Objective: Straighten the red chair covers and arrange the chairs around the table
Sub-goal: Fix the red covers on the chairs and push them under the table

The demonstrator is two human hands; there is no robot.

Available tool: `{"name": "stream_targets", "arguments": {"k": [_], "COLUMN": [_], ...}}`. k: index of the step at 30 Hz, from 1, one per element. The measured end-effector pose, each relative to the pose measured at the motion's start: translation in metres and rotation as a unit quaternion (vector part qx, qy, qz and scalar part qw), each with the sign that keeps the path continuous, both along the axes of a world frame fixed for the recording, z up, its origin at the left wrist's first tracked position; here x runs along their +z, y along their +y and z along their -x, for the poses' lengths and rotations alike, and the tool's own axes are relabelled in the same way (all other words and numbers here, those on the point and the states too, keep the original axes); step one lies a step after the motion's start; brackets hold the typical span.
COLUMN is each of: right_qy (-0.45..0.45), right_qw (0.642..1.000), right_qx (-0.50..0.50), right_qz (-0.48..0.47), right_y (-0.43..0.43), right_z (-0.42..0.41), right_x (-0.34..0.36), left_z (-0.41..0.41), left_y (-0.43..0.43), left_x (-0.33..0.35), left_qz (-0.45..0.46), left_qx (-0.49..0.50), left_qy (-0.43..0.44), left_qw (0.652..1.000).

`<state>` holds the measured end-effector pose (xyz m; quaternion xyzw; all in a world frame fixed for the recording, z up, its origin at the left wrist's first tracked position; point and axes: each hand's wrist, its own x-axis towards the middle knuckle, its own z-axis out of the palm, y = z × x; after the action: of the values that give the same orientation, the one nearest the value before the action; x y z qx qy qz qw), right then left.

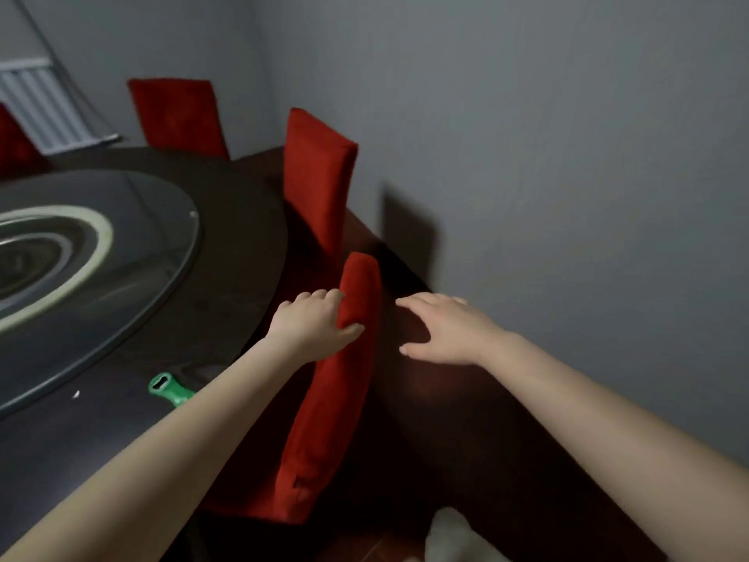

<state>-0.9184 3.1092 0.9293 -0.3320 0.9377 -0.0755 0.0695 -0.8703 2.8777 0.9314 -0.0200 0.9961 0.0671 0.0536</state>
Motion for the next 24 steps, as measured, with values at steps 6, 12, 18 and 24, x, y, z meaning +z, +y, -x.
{"name": "stream_targets", "arguments": {"k": [6, 12, 18, 24], "right_qy": [-0.02, -0.042, -0.041, 0.022], "right_qw": [0.988, 0.949, 0.925, 0.882], "right_qx": [0.154, 0.313, 0.372, 0.442], "right_qz": [-0.027, -0.019, -0.073, -0.161], "right_y": [-0.019, -0.095, -0.148, -0.162], "right_z": [0.102, 0.147, 0.182, 0.196], "right_x": [-0.006, -0.03, -0.054, -0.079], "left_z": [0.0, -0.033, -0.043, -0.049], "left_y": [0.013, 0.021, 0.022, 0.05], "left_x": [-0.044, -0.077, -0.096, -0.109], "left_qz": [-0.047, -0.085, -0.135, -0.131], "left_qx": [0.171, 0.359, 0.474, 0.57], "left_qy": [-0.04, -0.083, -0.076, -0.048], "left_qw": [0.983, 0.926, 0.867, 0.81]}}
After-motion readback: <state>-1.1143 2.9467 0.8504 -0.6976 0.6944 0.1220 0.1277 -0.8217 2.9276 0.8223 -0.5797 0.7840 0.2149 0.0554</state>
